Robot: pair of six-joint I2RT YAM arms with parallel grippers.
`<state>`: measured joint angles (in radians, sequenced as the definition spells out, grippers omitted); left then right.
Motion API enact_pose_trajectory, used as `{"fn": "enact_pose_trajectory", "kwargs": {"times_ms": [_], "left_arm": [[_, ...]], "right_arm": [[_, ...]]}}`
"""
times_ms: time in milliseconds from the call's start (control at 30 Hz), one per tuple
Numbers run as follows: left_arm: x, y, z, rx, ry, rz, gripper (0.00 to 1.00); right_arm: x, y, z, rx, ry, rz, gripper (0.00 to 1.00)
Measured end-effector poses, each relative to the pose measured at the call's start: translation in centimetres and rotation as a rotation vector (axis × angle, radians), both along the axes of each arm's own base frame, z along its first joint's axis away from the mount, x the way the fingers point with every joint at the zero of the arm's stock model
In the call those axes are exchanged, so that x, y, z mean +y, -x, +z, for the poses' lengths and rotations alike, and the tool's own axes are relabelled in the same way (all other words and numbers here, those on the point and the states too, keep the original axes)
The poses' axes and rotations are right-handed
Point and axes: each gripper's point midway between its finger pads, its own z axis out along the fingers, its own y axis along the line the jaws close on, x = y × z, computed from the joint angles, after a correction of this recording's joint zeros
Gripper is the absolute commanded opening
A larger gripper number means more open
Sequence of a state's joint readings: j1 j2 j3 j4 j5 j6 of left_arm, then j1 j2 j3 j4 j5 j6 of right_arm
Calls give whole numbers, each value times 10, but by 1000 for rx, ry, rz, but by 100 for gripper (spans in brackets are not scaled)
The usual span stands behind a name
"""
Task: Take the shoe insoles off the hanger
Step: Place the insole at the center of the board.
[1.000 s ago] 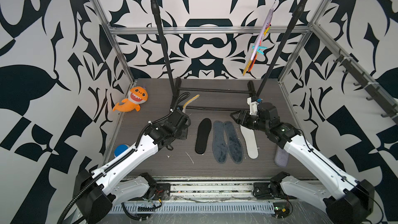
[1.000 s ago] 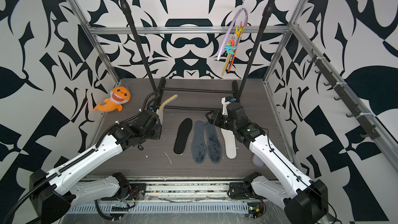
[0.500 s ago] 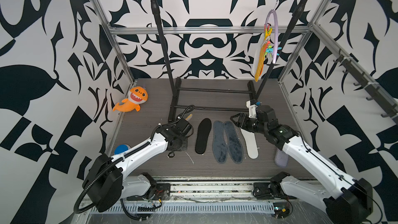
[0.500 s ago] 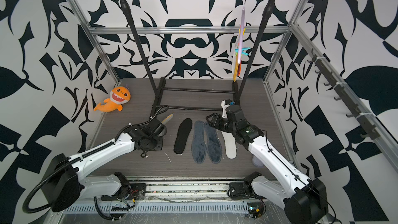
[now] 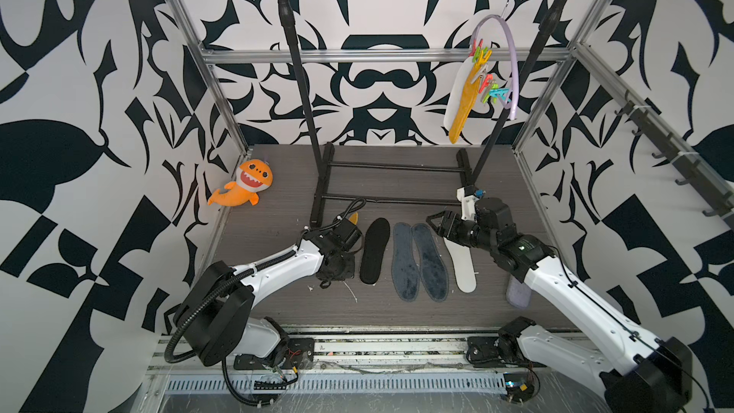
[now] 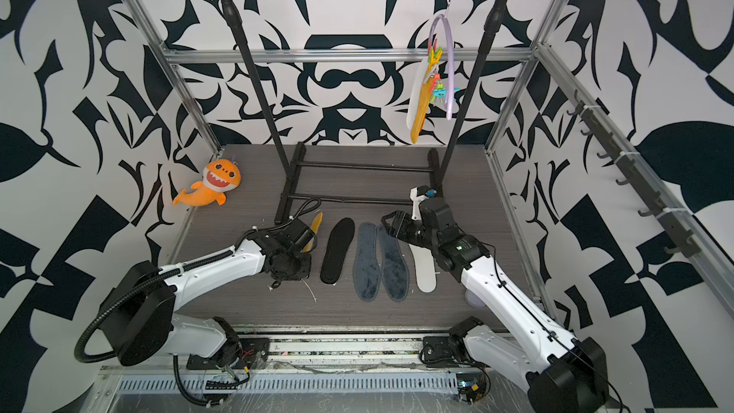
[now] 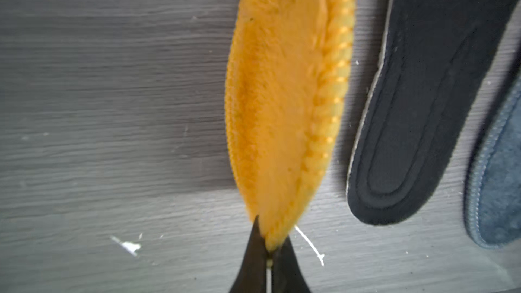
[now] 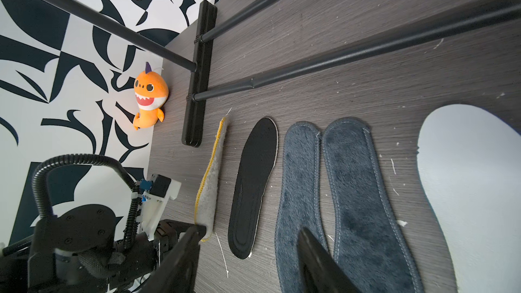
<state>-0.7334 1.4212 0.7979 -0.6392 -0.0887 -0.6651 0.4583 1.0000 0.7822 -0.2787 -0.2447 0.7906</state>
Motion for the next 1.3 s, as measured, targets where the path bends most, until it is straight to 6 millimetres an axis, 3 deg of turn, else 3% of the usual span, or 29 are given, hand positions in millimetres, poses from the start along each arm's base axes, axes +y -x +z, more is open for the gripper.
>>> {"fn": "enact_pose_trajectory", "kwargs": {"times_ms": [567, 1100, 1300], "left_arm": [[-17, -3, -11, 25, 51, -14, 0], [-22, 1, -14, 39, 69, -33, 36], [-21, 1, -2, 13, 85, -38, 52]], "right_arm": [[-1, 3, -9, 21, -6, -10, 59], [-2, 3, -9, 19, -8, -11, 59], [-3, 3, -10, 18, -3, -18, 62]]}}
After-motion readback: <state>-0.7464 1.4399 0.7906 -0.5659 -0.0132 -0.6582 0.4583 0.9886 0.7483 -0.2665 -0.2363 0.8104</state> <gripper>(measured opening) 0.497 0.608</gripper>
